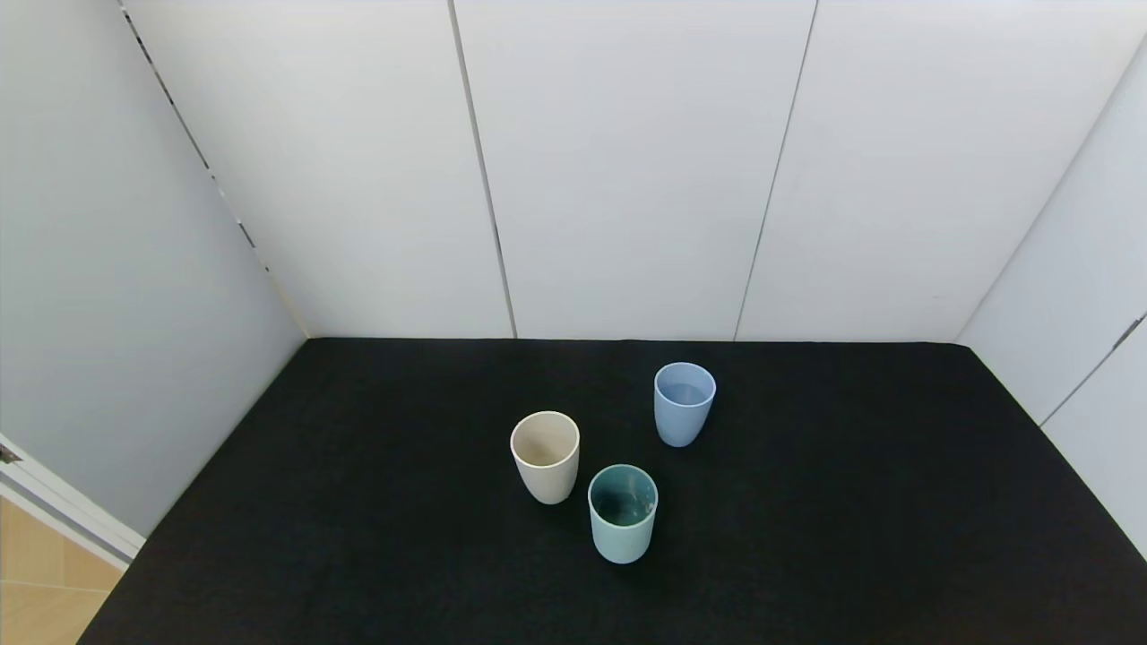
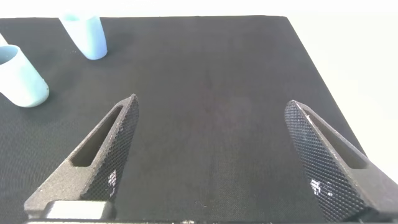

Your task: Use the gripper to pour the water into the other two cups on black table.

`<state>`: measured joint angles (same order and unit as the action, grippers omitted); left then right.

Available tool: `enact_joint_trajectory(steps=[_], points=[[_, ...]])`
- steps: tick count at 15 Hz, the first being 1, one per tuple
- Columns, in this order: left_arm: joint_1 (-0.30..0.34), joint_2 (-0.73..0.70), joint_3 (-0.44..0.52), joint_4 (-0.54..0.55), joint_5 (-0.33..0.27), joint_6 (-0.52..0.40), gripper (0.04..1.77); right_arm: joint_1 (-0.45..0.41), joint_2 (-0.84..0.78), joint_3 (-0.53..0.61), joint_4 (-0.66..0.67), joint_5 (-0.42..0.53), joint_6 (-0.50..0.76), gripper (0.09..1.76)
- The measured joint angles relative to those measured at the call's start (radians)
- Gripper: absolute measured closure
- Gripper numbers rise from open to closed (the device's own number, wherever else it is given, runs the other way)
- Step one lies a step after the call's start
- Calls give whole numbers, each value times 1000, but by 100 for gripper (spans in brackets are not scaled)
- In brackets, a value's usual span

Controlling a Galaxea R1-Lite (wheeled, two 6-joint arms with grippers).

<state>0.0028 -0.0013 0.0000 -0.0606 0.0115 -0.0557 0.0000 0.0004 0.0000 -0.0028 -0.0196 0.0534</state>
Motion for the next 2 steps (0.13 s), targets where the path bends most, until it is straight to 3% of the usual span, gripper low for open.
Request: enact_joint_trajectory(steps=[2], points=[[0,0,0,1,1,-6,9,0,0,0,0,1,-6,14]])
